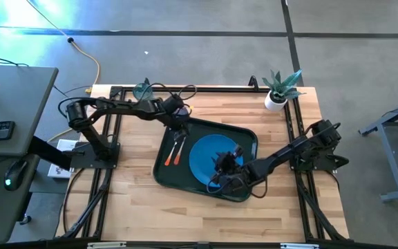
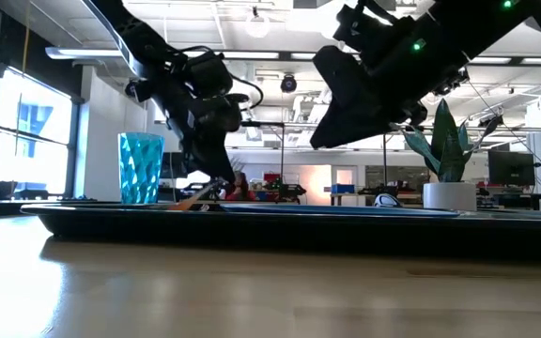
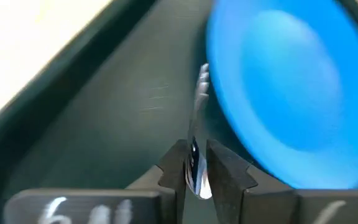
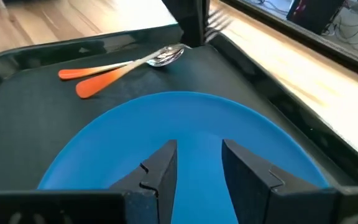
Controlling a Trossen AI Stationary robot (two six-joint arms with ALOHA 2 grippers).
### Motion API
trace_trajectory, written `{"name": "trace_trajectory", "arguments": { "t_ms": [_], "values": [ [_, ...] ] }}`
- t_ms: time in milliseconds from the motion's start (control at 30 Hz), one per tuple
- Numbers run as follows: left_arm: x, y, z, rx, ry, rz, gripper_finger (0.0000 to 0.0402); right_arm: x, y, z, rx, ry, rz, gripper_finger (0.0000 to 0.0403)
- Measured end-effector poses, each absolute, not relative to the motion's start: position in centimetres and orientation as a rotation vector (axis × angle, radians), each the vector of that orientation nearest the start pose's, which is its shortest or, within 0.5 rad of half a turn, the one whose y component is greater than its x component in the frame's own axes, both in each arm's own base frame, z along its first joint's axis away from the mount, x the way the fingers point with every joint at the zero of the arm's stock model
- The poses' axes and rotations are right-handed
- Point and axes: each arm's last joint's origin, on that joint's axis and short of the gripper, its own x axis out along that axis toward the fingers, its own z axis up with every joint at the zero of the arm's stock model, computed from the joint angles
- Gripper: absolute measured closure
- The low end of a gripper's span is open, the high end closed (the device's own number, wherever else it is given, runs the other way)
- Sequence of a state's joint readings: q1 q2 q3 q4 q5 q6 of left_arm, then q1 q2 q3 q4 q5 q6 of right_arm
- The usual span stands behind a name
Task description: Pick and place plate/cup/fork/spoon on tray
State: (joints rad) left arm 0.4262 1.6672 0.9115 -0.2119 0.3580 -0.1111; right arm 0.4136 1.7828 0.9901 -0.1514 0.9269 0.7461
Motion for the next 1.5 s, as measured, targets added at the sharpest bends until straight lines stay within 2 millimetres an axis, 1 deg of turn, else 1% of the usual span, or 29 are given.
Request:
{"name": "trace_trajectory", "arguments": {
  "t_ms": [133,300,500,633,733,800,900,1033,1100,1200,1267,1333,1400,1500],
  "values": [
    [29.5,12.1,16.2,-0.452,0.918,0.225,0.0338,31.9,11.8,15.9,0.112,0.532,-0.69,0.0284],
    [29.7,11.1,15.9,-0.443,0.953,0.212,0.0335,31.8,11.8,15.8,0.126,0.546,-0.694,0.0284],
    [29.8,9.8,15.7,-0.417,1.006,0.237,0.0335,31.7,11.8,15.7,0.149,0.57,-0.679,0.0284],
    [29.6,9.2,15.5,-0.391,1.056,0.247,0.0334,31.5,11.9,15.6,0.147,0.584,-0.676,0.0284],
    [29.2,8.9,15.9,-0.389,1.081,0.245,0.0334,31.3,12.2,15.5,0.145,0.576,-0.687,0.0284],
    [28.9,8.5,16.5,-0.35,1.086,0.253,0.0334,31.0,12.4,15.5,0.135,0.567,-0.702,0.0284],
    [28.4,7.9,18.1,-0.262,1.059,0.316,0.0334,30.6,12.8,15.5,0.117,0.552,-0.722,0.0284],
    [26.9,7.1,21.7,-0.131,0.967,0.41,0.0334,30.2,13.1,15.4,0.122,0.553,-0.732,0.0284],
    [25.5,6.5,23.7,-0.021,0.938,0.452,0.0334,30.1,13.2,15.3,0.129,0.555,-0.734,0.0284],
    [22.9,6.0,26.5,0.095,0.9,0.514,0.0334,30.0,13.2,15.3,0.131,0.557,-0.735,0.0284],
    [20.9,5.8,28.0,0.105,0.866,0.541,0.0334,30.0,13.2,15.3,0.134,0.555,-0.736,0.0284],
    [19.2,5.7,29.3,0.059,0.813,0.56,0.0334,30.0,13.3,15.3,0.136,0.554,-0.735,0.0284],
    [17.6,5.4,30.1,0.003,0.784,0.568,0.0334,30.1,13.3,15.3,0.138,0.552,-0.733,0.0284],
    [16.0,5.0,30.7,-0.024,0.765,0.57,0.0334,30.3,13.1,15.5,0.154,0.532,-0.736,0.0284]
  ]
}}
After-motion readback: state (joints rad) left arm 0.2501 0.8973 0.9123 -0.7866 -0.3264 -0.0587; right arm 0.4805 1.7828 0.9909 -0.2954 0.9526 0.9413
